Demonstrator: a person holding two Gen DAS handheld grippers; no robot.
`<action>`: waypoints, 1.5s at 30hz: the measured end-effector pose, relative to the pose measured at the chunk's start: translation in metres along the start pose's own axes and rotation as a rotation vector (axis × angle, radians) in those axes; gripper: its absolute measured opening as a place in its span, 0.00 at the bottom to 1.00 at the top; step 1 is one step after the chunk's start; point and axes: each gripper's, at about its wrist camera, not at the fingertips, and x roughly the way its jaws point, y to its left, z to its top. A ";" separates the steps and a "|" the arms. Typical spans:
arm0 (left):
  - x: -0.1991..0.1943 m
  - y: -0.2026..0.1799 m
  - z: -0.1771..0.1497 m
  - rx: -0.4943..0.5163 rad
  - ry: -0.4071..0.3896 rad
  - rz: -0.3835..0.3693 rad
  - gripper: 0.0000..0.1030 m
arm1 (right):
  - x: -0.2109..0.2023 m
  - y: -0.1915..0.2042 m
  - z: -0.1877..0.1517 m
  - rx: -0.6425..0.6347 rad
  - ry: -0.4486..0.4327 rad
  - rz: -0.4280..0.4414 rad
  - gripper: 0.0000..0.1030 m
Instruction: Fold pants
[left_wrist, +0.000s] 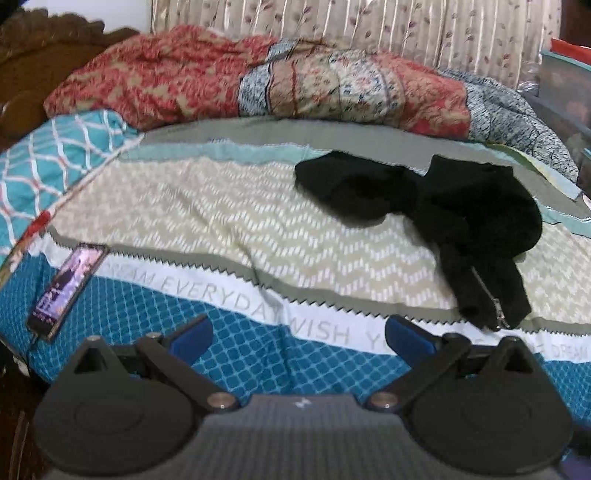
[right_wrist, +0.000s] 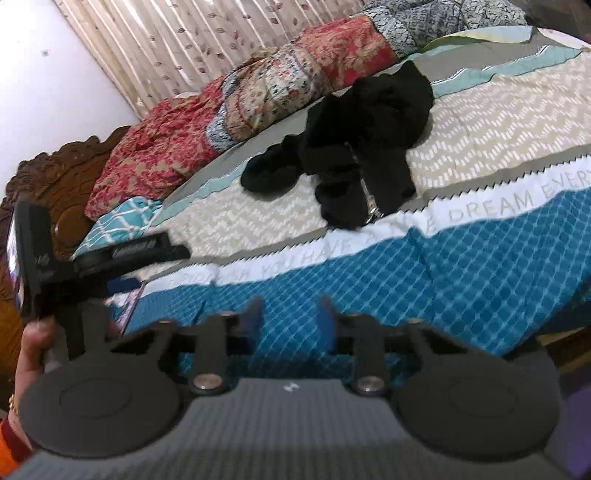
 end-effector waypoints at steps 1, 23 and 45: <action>0.003 0.003 0.000 -0.008 0.010 -0.006 1.00 | 0.006 0.000 0.006 -0.011 -0.011 -0.012 0.24; 0.042 0.090 0.019 -0.196 0.029 0.004 1.00 | 0.323 0.024 0.156 0.152 0.171 0.114 0.13; 0.071 0.064 0.001 -0.183 0.143 -0.123 1.00 | 0.137 -0.006 0.100 -0.239 -0.063 -0.011 0.61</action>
